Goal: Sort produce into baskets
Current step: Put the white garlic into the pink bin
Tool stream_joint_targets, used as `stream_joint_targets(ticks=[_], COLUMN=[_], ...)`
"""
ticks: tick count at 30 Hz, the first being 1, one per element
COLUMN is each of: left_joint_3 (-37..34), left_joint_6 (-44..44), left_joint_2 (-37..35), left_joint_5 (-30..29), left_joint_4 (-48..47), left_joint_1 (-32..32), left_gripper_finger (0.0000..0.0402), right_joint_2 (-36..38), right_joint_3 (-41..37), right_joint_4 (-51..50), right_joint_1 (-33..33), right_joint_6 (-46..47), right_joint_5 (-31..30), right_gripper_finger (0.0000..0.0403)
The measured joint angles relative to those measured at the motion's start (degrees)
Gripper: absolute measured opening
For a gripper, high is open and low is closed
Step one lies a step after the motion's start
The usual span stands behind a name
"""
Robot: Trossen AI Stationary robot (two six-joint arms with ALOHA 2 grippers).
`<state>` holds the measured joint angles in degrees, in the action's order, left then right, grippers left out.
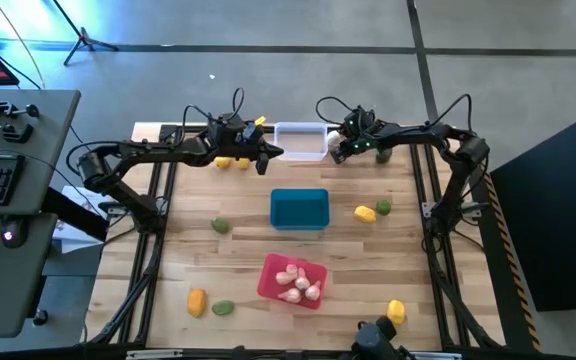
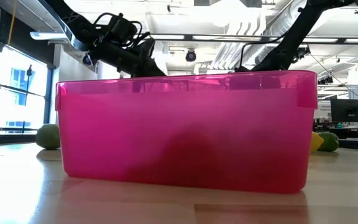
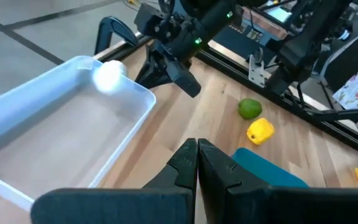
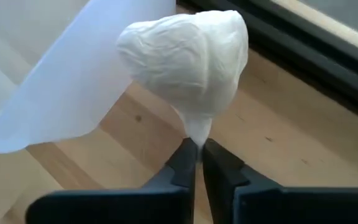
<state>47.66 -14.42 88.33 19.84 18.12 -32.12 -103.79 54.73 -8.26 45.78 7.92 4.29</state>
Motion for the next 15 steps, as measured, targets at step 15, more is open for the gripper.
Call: stream_joint_targets(ticks=[15], left_joint_3=[0.0], left_joint_6=[1.2], left_joint_2=[-0.2], left_joint_5=[-1.8], left_joint_4=[-0.1], left_joint_1=[-0.9], left_gripper_finger=[0.0], right_joint_2=[12.5], right_joint_3=[3.8], right_joint_4=[-19.9], right_joint_1=[-1.0], right_joint_6=[4.3], right_joint_5=[0.2], right_gripper_finger=[0.0001])
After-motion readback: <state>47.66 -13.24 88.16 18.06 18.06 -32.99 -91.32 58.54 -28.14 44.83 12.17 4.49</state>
